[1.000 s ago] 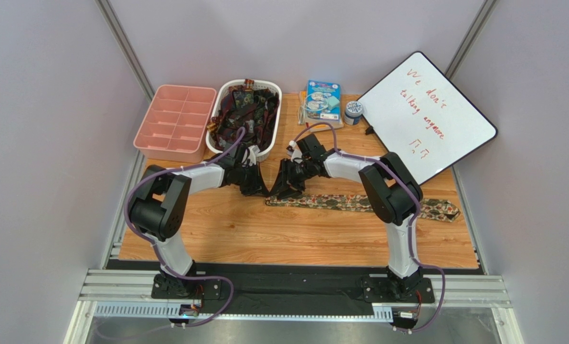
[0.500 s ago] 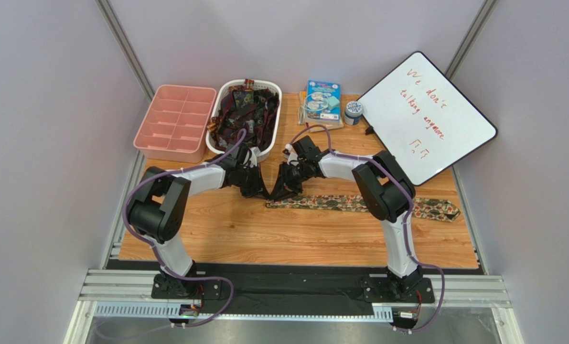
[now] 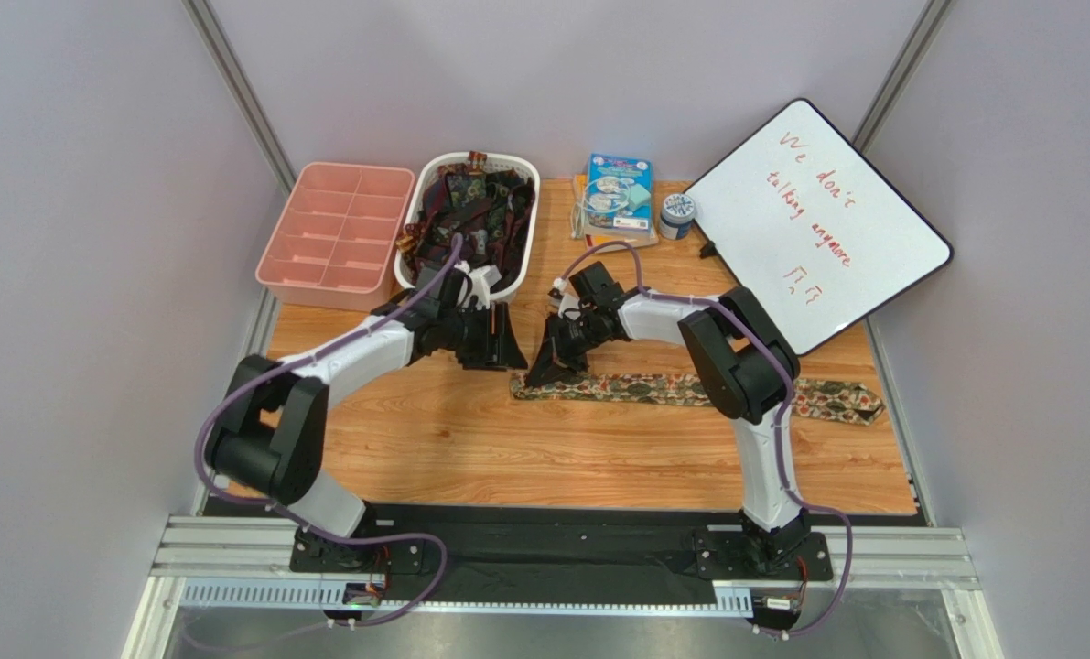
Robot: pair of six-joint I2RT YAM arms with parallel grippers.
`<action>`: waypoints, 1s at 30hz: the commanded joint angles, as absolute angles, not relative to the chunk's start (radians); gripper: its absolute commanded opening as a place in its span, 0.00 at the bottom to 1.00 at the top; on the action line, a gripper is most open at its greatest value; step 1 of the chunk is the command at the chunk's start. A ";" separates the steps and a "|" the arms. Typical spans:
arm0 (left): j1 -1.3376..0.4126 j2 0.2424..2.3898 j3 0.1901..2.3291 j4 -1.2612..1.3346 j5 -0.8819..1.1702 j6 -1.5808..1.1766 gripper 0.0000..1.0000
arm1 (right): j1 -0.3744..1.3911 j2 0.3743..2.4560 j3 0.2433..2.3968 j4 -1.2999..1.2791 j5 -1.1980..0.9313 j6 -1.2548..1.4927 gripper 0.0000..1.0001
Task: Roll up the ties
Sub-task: Close the tie at the center of the board.
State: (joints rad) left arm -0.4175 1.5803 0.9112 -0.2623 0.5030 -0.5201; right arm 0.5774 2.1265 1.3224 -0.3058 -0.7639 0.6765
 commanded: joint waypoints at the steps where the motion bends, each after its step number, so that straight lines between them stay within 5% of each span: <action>1: -0.411 1.424 0.919 -0.271 0.566 -0.295 0.68 | 0.558 2.109 1.281 -0.265 -0.750 0.629 0.00; 3: -0.405 1.387 0.913 -0.296 0.601 -0.103 0.76 | 0.554 2.108 1.261 -0.241 -0.762 0.632 0.00; 8: -0.394 1.382 0.876 -0.345 0.755 0.331 0.77 | 0.540 2.114 1.223 -0.175 -0.798 0.661 0.00; 15: -0.399 1.428 0.954 -0.436 0.833 0.517 0.79 | 0.540 2.138 1.224 -0.144 -0.845 0.680 0.00; 19: -0.431 1.263 0.830 -0.339 0.839 0.615 0.79 | 0.532 2.126 1.191 -0.185 -0.862 0.641 0.00; 30: -0.672 1.176 0.622 0.185 0.630 0.166 0.79 | 0.482 2.057 1.094 -0.284 -0.931 0.486 0.00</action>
State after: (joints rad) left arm -0.6182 1.1500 0.6830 -0.1268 0.7319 0.3397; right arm 0.4953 2.0876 1.1408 -0.2062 -0.9520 0.5961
